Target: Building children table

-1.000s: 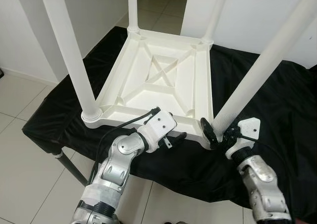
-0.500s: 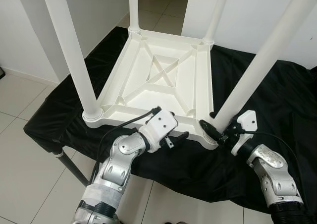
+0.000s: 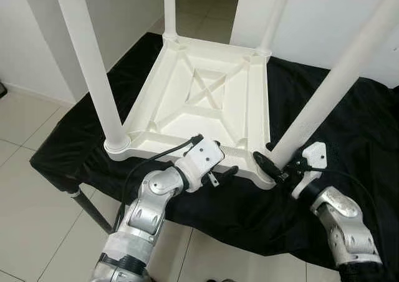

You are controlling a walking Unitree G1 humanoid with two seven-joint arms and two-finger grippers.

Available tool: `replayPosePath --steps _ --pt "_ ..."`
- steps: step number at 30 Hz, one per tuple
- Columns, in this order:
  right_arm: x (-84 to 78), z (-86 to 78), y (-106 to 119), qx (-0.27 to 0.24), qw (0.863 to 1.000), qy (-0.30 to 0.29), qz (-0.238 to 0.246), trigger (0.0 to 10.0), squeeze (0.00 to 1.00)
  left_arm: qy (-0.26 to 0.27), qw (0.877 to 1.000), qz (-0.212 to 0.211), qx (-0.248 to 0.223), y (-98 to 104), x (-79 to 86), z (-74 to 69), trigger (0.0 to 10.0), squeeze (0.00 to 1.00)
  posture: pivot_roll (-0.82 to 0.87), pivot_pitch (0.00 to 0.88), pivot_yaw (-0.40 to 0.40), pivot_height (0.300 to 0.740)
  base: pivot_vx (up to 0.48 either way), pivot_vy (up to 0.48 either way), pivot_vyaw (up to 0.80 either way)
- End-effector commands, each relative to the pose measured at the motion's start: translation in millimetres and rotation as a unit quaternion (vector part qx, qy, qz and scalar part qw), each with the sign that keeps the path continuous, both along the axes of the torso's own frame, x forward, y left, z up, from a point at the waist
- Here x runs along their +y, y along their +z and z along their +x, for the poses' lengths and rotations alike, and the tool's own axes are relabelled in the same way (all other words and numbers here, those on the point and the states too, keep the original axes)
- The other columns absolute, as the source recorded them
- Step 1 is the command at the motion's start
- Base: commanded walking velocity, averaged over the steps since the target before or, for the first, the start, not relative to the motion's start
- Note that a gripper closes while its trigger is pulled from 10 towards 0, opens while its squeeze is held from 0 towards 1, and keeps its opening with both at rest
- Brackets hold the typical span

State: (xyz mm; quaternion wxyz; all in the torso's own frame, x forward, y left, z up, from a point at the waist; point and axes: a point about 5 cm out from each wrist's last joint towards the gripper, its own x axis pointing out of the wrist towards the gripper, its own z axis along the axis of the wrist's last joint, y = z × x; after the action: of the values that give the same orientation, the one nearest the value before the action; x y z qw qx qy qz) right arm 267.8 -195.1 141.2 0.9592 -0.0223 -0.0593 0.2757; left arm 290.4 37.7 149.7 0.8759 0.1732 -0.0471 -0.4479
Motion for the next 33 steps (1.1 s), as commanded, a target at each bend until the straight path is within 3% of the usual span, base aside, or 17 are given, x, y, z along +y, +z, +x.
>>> replayPosePath --steps 1,13,18,22,33 --pt "0.5 -2.6 -2 0.01 1.0 -0.01 0.021 10.0 0.0 0.05 0.998 -0.015 -0.016 1 1.6 1.4 10.0 0.0 0.0 0.111 -0.048 0.74 0.0 0.0 0.0" --pt "16.2 -21.7 -7 0.005 0.991 -0.129 0.041 10.0 0.0 0.047 0.999 -0.011 -0.011 0 4.4 1.2 10.0 0.0 -0.02 0.127 -0.021 0.74 0.0 0.0 0.0" --pt "34.0 -28.1 -6 -0.001 0.972 -0.222 0.079 10.0 0.0 0.042 0.999 -0.011 -0.009 -1 3.5 0.0 10.0 0.0 -0.03 0.134 -0.014 0.74 0.0 0.0 0.0" --pt "43.4 -30.0 -8 0.009 0.948 -0.299 0.104 10.0 0.0 0.041 0.999 -0.009 -0.008 -2 3.1 0.0 10.0 0.0 -0.03 0.135 -0.013 0.74 0.0 0.0 0.0" --pt "53.8 -30.9 -4 0.005 0.953 -0.289 0.091 10.0 0.0 0.044 0.999 -0.009 -0.004 -4 4.1 -0.8 10.0 0.0 -0.03 0.131 -0.015 0.74 0.0 0.0 0.0"
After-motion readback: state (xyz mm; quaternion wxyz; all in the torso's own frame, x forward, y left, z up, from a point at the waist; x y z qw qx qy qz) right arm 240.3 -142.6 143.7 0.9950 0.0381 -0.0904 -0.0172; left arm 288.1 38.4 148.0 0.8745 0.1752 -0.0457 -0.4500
